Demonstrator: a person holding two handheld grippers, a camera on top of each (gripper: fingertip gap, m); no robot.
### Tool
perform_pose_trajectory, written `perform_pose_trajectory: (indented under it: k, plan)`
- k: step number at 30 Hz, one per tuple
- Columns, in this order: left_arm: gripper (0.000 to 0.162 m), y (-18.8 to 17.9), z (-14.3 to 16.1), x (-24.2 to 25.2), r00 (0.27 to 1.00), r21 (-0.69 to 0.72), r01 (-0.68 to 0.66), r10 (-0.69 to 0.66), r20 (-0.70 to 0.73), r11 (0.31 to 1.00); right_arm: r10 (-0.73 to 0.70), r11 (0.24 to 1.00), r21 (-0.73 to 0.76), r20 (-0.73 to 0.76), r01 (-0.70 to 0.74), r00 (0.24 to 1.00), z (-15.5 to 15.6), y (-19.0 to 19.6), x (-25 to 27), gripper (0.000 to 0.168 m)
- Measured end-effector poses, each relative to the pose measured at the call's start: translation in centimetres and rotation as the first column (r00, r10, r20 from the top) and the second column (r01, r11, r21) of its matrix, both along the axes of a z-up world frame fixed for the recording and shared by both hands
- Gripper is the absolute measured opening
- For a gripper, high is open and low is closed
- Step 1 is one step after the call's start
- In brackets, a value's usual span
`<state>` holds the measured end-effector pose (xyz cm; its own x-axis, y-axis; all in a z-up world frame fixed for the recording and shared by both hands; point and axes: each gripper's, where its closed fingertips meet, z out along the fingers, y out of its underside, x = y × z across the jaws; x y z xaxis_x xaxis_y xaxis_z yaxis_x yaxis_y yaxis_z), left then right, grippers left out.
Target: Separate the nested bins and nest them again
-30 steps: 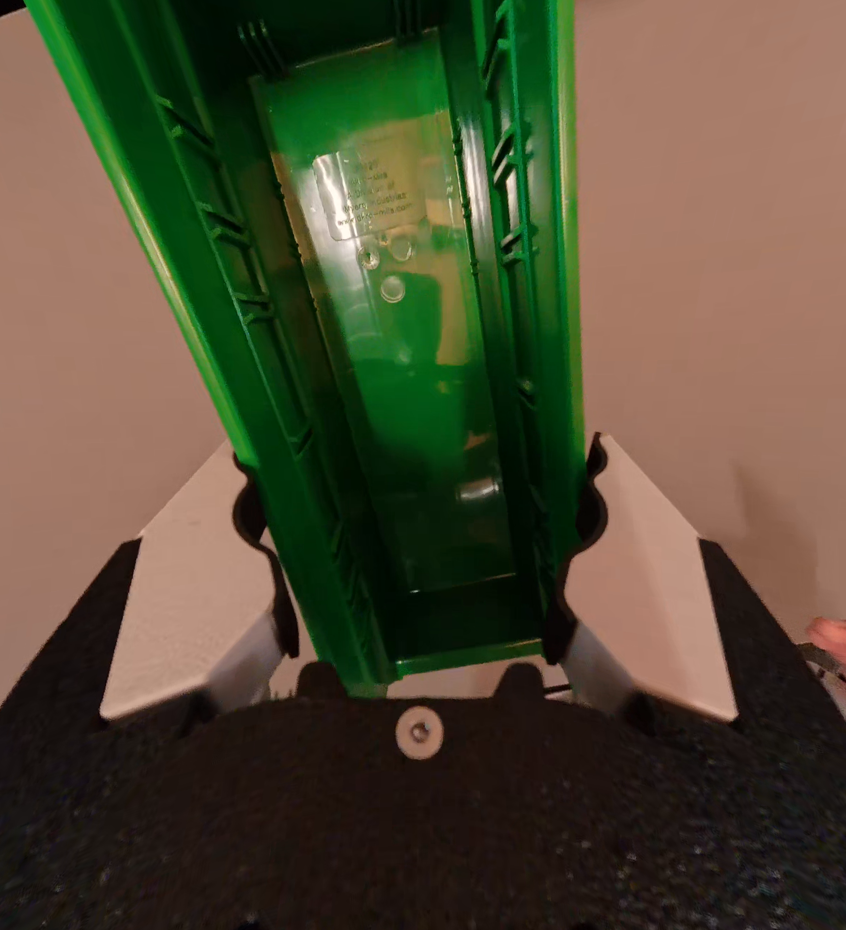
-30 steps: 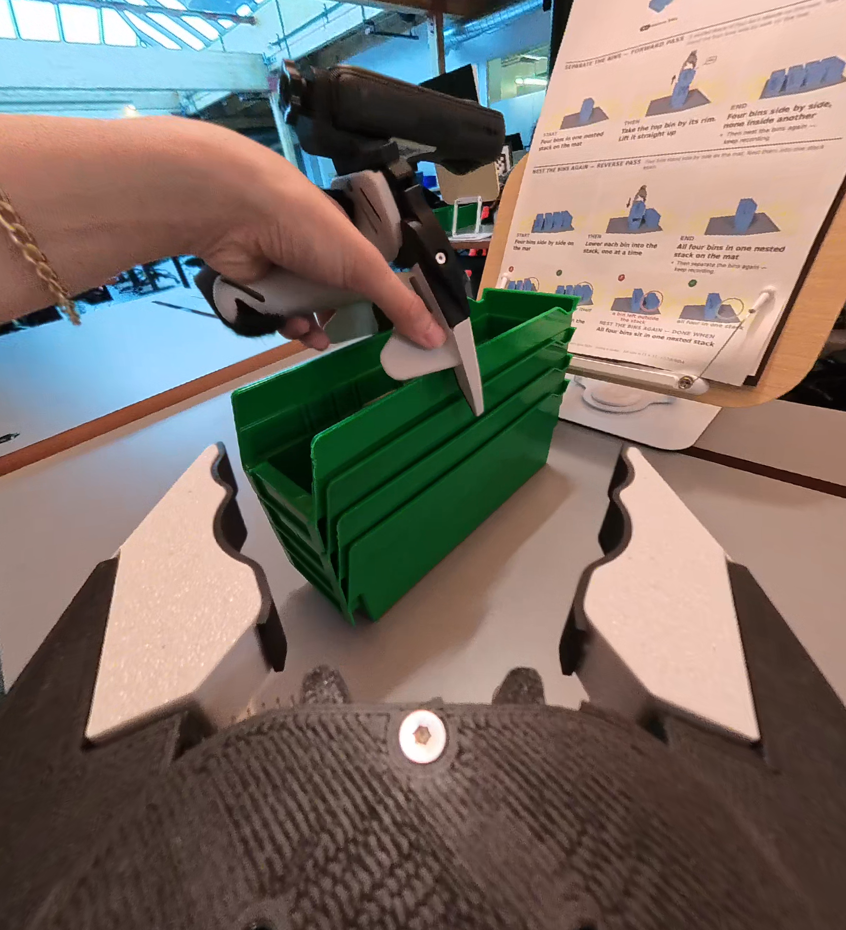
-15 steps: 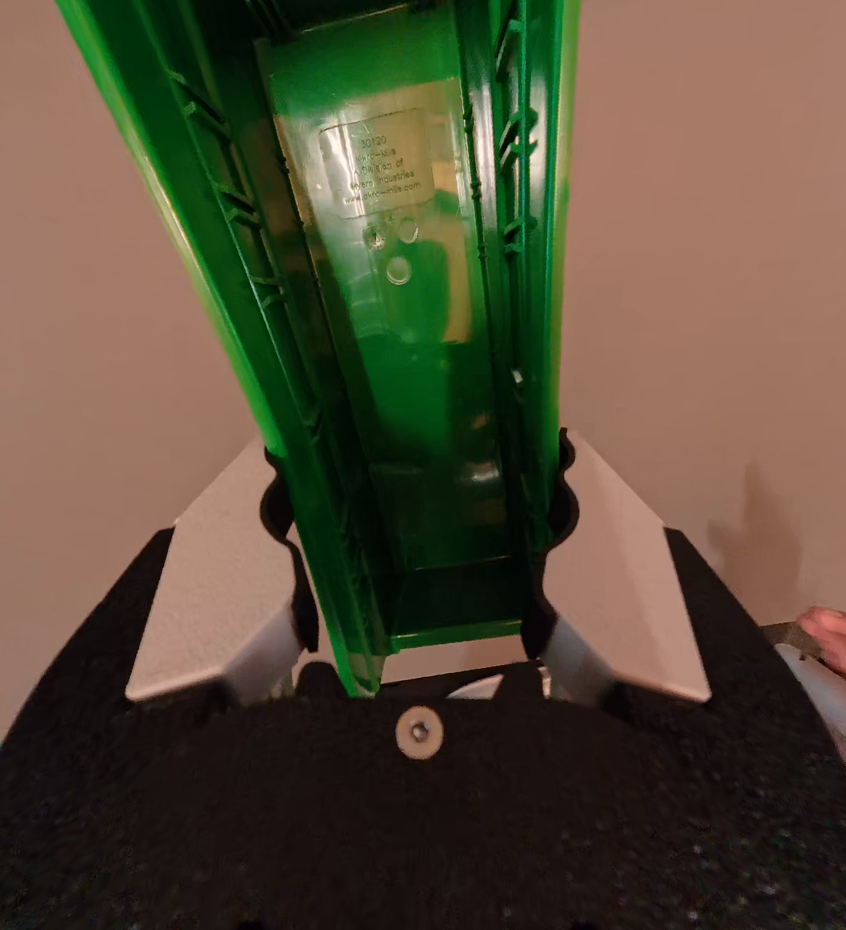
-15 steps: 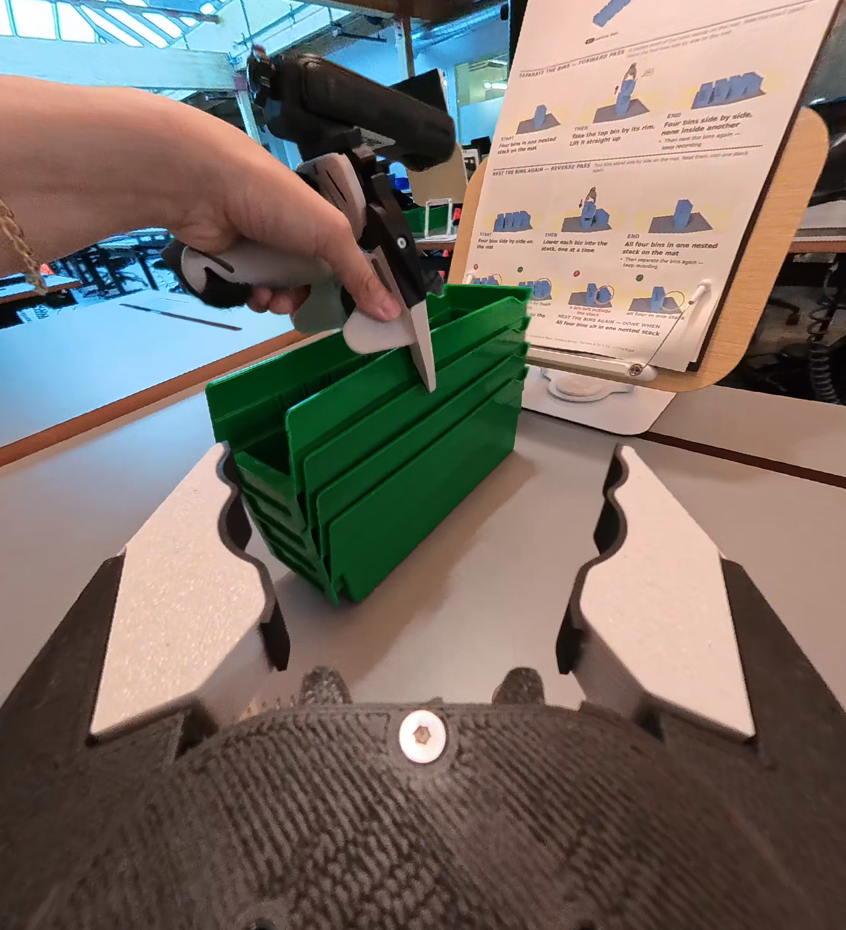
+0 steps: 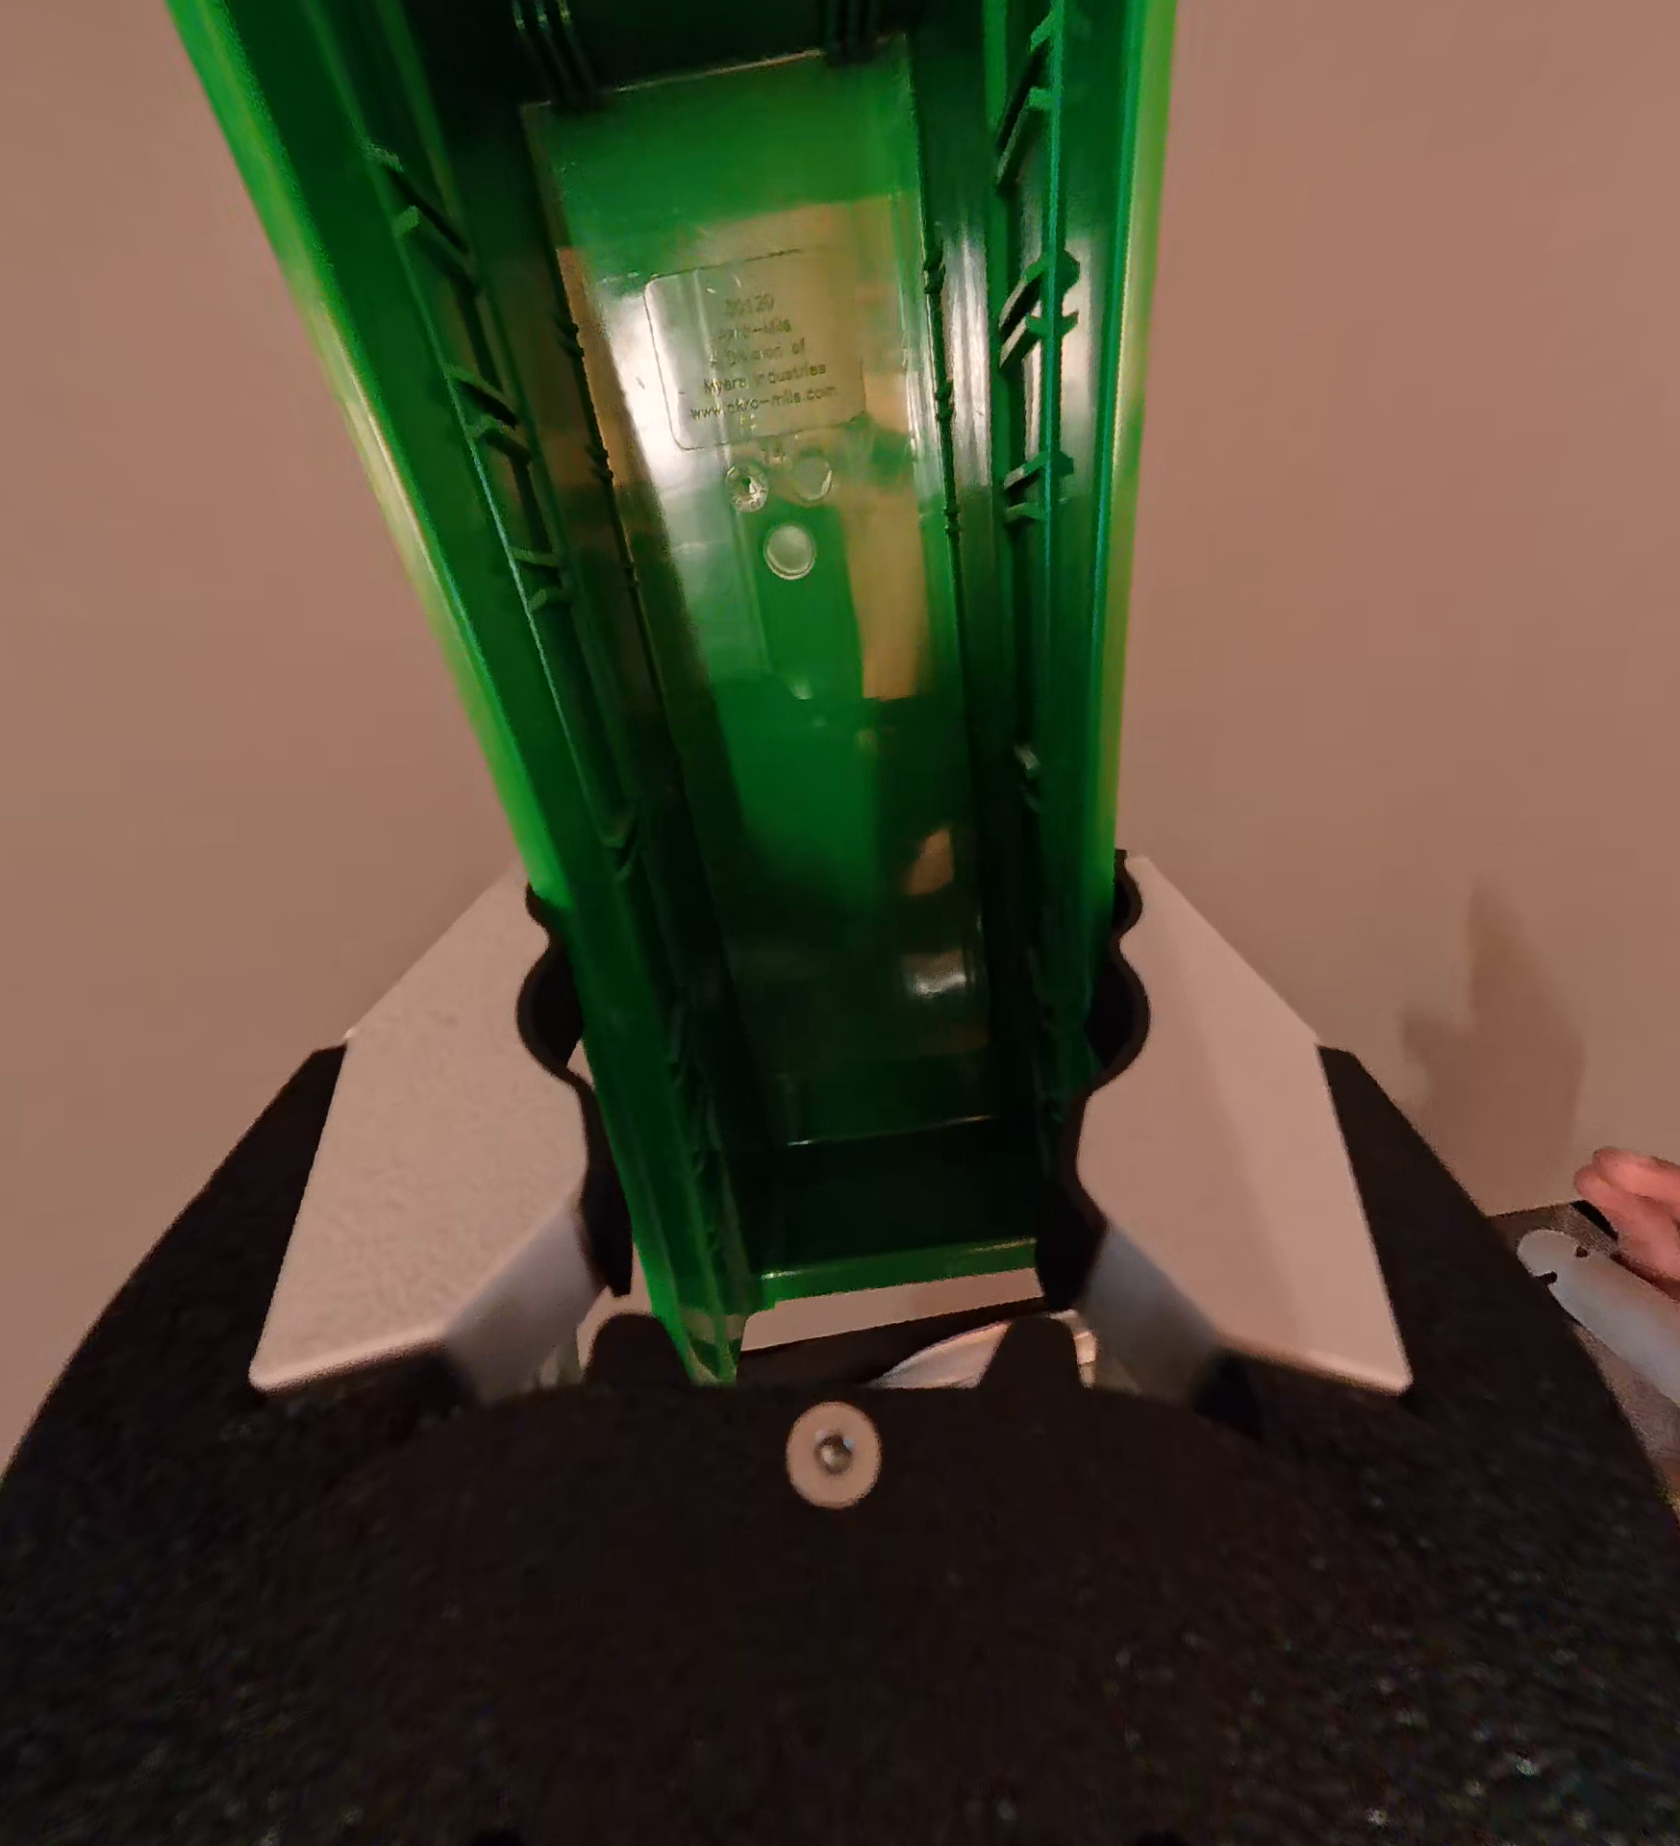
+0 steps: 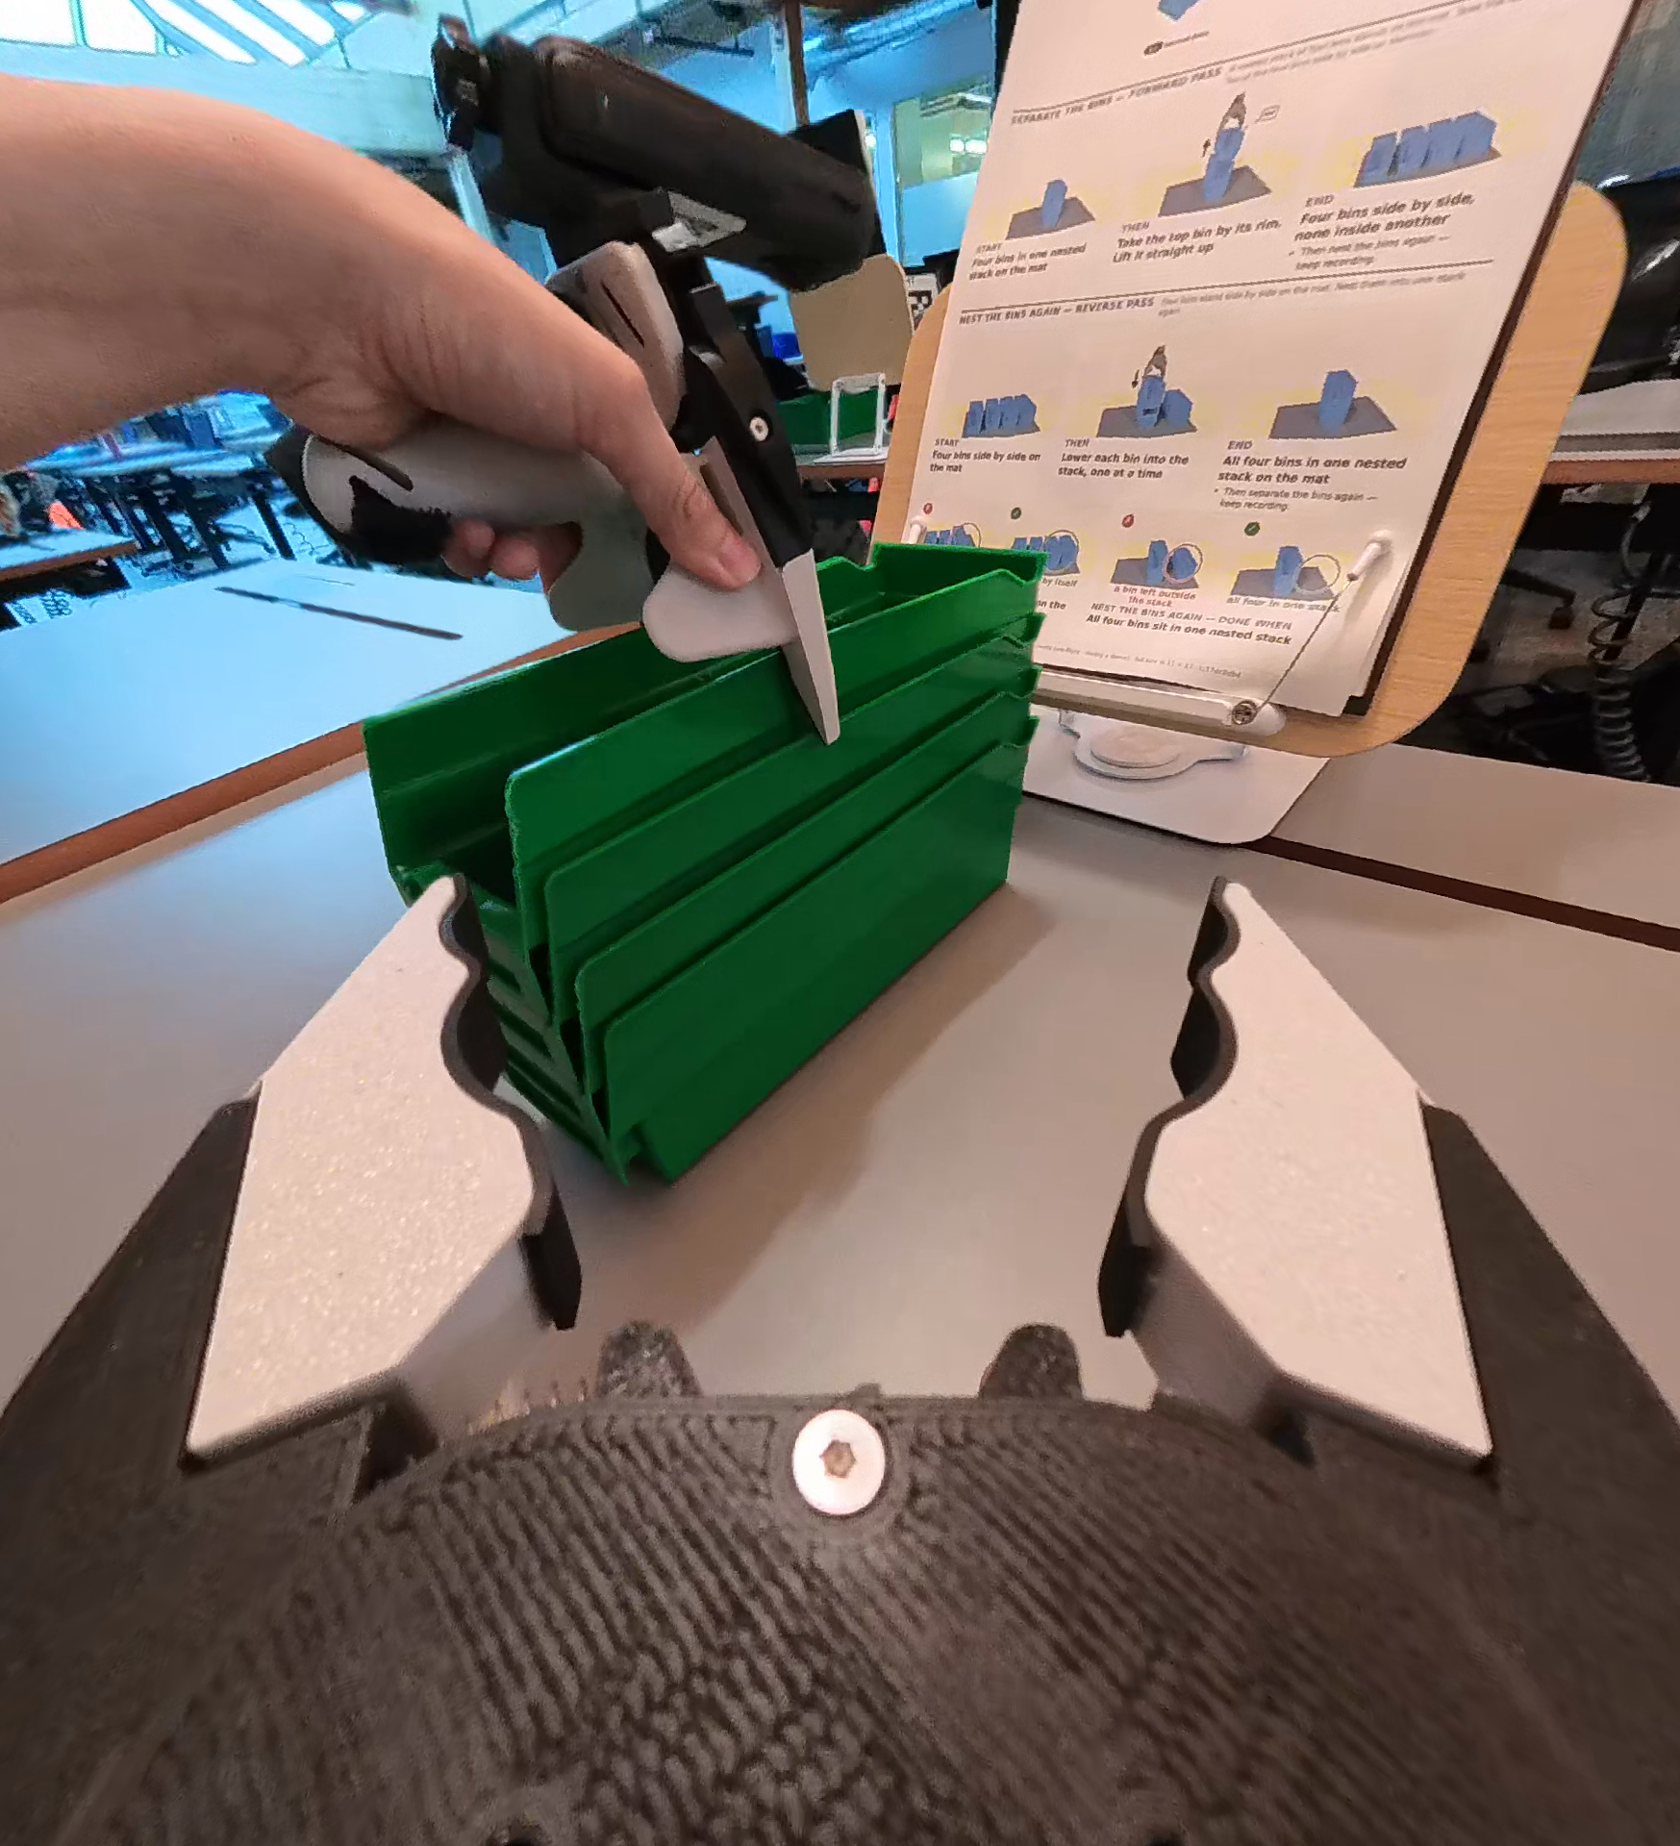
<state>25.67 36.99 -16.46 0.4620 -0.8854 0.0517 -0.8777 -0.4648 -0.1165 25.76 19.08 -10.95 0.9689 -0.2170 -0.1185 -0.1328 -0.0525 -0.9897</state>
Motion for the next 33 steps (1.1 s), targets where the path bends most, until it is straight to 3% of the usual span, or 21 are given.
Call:
perform_pose_trajectory:
  k: [12, 20, 28, 33]
  plan:
    - [0.103, 0.2, 3.5, 0.6, 0.995, -0.007, -0.008, 0.008, 0.097, 1.000, 0.012, 1.000, -0.025, -0.005, -0.012, 1.000, -0.9, 0.6, -0.1, 0.135]
    - [0.107, -0.2, 1.2, 0.3, 0.997, 0.014, -0.014, 0.013, 0.077, 1.000, 0.027, 0.999, -0.044, 0.020, -0.026, 0.999, -1.0, 0.8, -0.8, 0.133]
    - [0.118, -0.4, 1.1, -0.1, 0.999, 0.027, 0.015, -0.016, 0.038, 1.000, 0.024, 0.999, -0.042, 0.011, -0.024, 1.000, -1.1, 0.7, -0.4, 0.132]
    - [0.099, -0.2, 2.9, 0.4, 0.998, 0.091, 0.037, -0.041, 0.038, 0.995, 0.020, 0.999, -0.042, 0.005, -0.020, 1.000, -1.2, 0.6, -0.2, 0.131]
